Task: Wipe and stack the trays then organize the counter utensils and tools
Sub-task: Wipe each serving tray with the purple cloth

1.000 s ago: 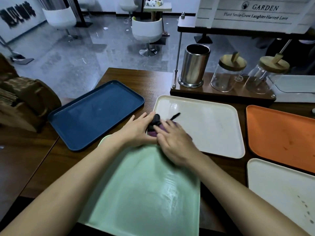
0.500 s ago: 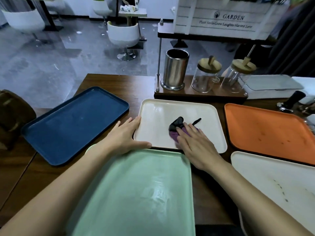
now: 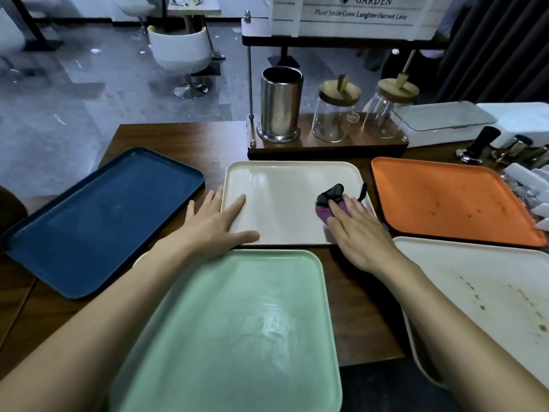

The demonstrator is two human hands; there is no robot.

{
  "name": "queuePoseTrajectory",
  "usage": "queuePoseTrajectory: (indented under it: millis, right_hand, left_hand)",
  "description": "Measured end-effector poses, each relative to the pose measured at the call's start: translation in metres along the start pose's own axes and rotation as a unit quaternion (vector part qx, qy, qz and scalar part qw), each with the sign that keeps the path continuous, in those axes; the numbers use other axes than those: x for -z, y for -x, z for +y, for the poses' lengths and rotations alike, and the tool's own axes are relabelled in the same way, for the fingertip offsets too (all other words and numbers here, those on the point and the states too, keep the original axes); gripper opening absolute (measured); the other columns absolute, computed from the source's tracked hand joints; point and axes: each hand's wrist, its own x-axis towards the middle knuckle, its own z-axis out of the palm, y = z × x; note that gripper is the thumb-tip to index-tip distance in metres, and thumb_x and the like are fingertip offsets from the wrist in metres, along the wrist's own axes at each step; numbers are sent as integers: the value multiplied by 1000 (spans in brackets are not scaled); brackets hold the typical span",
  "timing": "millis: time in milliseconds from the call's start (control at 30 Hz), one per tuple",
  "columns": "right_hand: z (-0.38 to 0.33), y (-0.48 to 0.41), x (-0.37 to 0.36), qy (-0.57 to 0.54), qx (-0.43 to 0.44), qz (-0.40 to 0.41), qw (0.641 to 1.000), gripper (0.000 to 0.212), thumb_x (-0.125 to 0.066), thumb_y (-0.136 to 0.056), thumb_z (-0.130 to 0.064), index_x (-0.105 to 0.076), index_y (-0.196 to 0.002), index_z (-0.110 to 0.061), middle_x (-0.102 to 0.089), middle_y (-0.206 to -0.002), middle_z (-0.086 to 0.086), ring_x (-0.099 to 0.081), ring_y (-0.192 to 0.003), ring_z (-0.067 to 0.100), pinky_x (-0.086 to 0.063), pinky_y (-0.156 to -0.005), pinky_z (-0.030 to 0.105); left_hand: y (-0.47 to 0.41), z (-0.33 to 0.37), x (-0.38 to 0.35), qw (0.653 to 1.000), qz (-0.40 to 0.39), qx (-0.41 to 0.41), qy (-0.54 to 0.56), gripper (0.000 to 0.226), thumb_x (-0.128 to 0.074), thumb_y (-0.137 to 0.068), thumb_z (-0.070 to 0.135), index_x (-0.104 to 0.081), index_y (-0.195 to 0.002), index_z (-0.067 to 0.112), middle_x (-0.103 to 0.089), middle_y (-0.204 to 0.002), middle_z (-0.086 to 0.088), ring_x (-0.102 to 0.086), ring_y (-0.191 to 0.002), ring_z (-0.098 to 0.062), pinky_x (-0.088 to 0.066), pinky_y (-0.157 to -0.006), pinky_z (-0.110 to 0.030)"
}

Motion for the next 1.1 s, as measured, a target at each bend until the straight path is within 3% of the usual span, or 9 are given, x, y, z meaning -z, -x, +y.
queuePoseTrajectory:
  millis: [133, 333, 500, 567, 700, 867, 1100]
  right_hand:
    - [-19, 1, -7, 4, -9, 16, 1000, 62, -17, -106, -48, -13, -161, -20, -1, -168, 12, 3, -155, 25, 2, -125, 40]
    - [-91, -17, -26, -30, 101, -7, 994, 63, -18, -105, -48, -12, -161, -20, 1, -168, 11, 6, -155, 23, 4, -125, 43]
    - [-86, -20, -28, -18, 131, -3, 991, 62, -18, -106, -47, -9, -161, -22, 2, -169, 8, 6, -155, 20, 3, -125, 41]
    - [-80, -20, -27, -4, 134, -4, 991, 64, -17, -105, -51, -5, -161, -24, 4, -169, 7, 9, -155, 19, 4, -125, 42]
    - [-53, -18, -18, 20, 80, -25, 996, 73, -11, -101, -64, 2, -161, -25, 13, -167, 7, 17, -153, 19, 9, -124, 45]
    - [-9, -28, -3, 75, -95, -7, 993, 84, -6, -97, -70, 5, -161, -17, 8, -167, 18, 13, -154, 28, 11, -123, 48]
    - [-2, -79, 6, 51, -93, -4, 994, 91, -6, -94, -75, 0, -161, -15, 5, -167, 18, 13, -154, 27, 9, -124, 47]
  left_hand:
    - [-4, 1, -2, 1000, -19, 11, -12, 99, -41, -83, 86, 8, -159, 47, 25, -167, -9, 26, -153, -20, 14, -122, -55]
    - [-5, 2, -1, 999, -28, 21, -19, 104, -39, -78, 90, 11, -158, 47, 25, -167, -8, 26, -153, -20, 14, -122, -54]
    - [-6, 1, -1, 999, -31, 24, -16, 120, -25, -58, 104, 12, -157, 49, 21, -168, -8, 24, -154, -20, 14, -122, -54]
    - [-6, 1, 0, 999, -33, 24, -19, 118, -27, -60, 103, 12, -157, 48, 21, -168, -7, 24, -154, -19, 14, -122, -53]
    - [-4, 2, 1, 999, -32, 21, -14, 103, -39, -80, 88, 13, -158, 47, 25, -167, -6, 27, -153, -18, 16, -122, -52]
    - [-4, 0, 0, 1000, -27, 12, -4, 110, -43, -84, 83, 26, -155, 37, 26, -167, -3, 27, -152, -16, 17, -122, -51]
    - [-1, 2, 2, 999, -28, 16, -1, 118, -44, -85, 83, 30, -156, 23, 27, -166, -1, 26, -152, -16, 16, -122, -52]
